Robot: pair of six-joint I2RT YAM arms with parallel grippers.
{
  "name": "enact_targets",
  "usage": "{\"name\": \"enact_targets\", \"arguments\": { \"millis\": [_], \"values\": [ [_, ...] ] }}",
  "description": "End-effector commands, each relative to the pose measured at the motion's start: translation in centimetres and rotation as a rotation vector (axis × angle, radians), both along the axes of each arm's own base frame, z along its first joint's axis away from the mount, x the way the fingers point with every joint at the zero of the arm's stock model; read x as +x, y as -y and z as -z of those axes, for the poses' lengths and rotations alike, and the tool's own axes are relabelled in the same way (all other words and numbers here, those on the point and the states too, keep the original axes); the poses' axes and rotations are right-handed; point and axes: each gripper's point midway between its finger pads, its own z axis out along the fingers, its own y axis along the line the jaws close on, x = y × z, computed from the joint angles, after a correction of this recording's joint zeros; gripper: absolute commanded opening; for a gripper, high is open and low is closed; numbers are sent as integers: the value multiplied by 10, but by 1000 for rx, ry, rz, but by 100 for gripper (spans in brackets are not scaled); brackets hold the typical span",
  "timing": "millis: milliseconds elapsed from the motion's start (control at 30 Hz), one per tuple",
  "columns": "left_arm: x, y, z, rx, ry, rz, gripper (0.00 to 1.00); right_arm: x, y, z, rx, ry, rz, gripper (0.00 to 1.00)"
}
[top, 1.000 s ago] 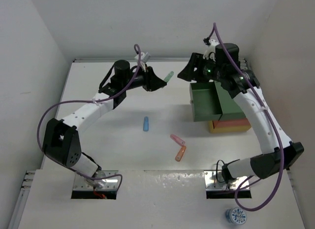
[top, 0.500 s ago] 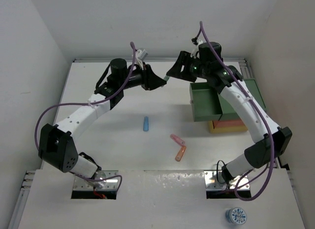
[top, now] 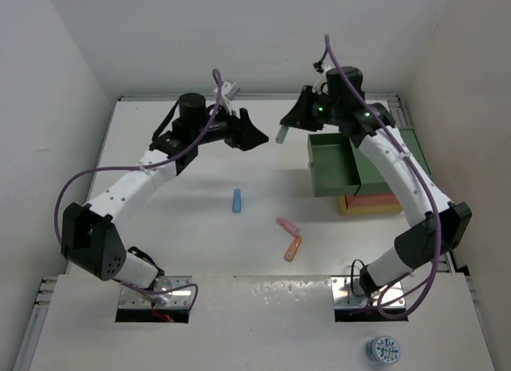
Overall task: Sort the stationery into containers
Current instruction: Pick up the stationery from the center of the board, then place the stationery in the drawer.
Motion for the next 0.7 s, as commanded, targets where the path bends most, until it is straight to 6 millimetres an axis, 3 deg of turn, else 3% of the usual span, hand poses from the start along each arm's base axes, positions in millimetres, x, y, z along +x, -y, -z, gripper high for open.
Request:
{"name": "enact_targets", "arguments": {
  "millis": [0,33,67,200,300,400,500,567,667],
  "values": [
    [5,-40,-1,151,41,-80,88,-4,59,-43,-94,130,31,0],
    [9,-49,3,210,86,-98,97,-7,84,-41,-141,106,73,0],
    [8,-56,8,248,97,-111,100,-13,98,-44,-175,118,83,0],
    [2,-72,37,393,111,-157,100,-34,140,-27,-393,70,55,0],
    [-6,-69,58,441,95,-145,100,-36,145,-15,-472,3,34,0],
    [-12,-66,85,463,25,-119,100,-33,137,11,-500,-68,-16,0],
    [-15,-79,137,553,-122,-158,100,-32,138,39,-588,-120,-46,0],
    [-15,-85,154,592,-173,-180,100,-33,142,59,-625,-178,-60,0],
    [-14,-93,170,604,-217,-220,100,-34,144,71,-656,-214,-78,0]
  ]
}}
